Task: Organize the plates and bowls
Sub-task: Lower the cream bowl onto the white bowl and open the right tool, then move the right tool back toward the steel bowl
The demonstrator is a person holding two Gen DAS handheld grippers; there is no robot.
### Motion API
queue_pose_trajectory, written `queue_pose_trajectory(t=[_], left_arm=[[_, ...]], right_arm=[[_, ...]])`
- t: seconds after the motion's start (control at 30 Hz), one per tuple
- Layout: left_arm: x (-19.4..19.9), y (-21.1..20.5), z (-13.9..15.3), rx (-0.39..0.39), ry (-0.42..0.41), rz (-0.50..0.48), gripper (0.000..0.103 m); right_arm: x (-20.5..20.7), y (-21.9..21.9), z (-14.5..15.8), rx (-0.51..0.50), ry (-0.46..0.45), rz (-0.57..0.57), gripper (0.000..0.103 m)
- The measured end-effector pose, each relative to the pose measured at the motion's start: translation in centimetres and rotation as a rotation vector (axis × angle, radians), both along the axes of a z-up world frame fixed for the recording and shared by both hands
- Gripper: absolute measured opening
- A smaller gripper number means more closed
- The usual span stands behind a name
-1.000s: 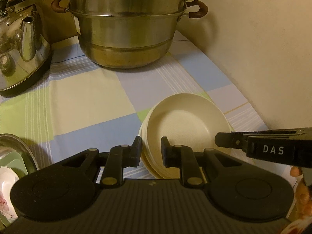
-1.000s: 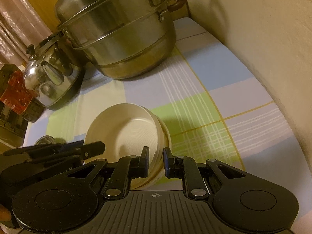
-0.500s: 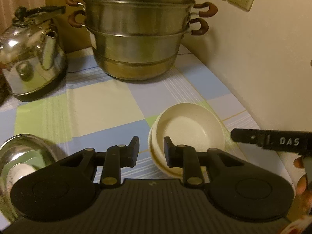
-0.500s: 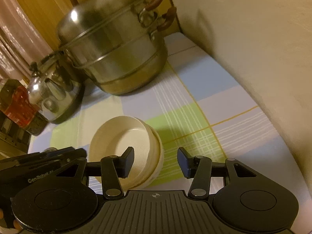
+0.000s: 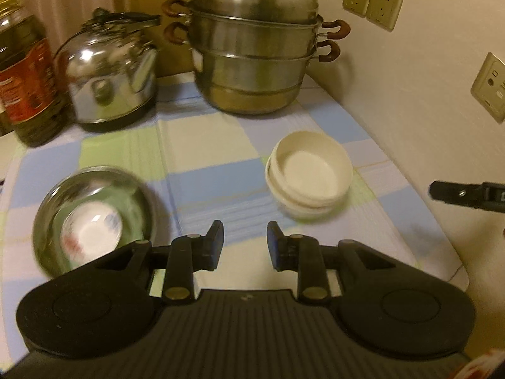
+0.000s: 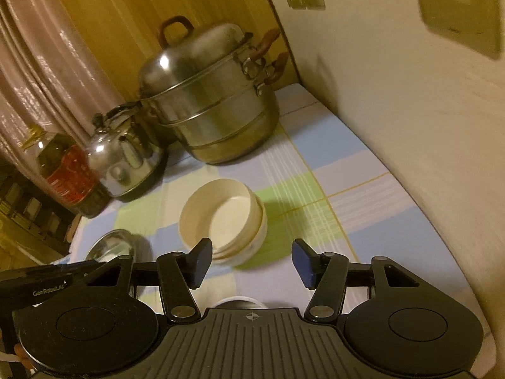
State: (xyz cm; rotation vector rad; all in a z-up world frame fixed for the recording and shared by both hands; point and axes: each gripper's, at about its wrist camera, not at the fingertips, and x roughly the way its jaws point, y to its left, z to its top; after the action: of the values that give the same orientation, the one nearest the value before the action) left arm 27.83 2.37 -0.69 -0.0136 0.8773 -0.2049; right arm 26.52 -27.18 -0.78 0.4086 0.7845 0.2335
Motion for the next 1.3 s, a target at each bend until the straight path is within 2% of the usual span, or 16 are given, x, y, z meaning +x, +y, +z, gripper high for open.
queue_pose_trajectory(t=[0.27, 0.63, 0.97, 1.3], left_arm=[[-6.5, 2.0, 0.0, 0.013, 0.016, 0.079, 0.026], [-13.5, 2.6, -0.1, 0.021, 0.036, 0.154, 0.026], [-18.4, 1.7, -0.7, 0.033, 0.05, 0.188, 0.026], [-21.4, 0.5, -1.2, 0.036, 0.07, 0.204, 0.026]], right_arm=[[-5.0, 0.2, 0.6, -0.006, -0.011, 0.038, 0.062], [-10.7, 1.2, -0.6, -0.054, 0.017, 0.119, 0.063], [-14.6, 1.8, -1.7, -0.088, 0.044, 0.185, 0.063], [-16.7, 2.6, -2.8, -0.124, 0.065, 0.234, 0.063]])
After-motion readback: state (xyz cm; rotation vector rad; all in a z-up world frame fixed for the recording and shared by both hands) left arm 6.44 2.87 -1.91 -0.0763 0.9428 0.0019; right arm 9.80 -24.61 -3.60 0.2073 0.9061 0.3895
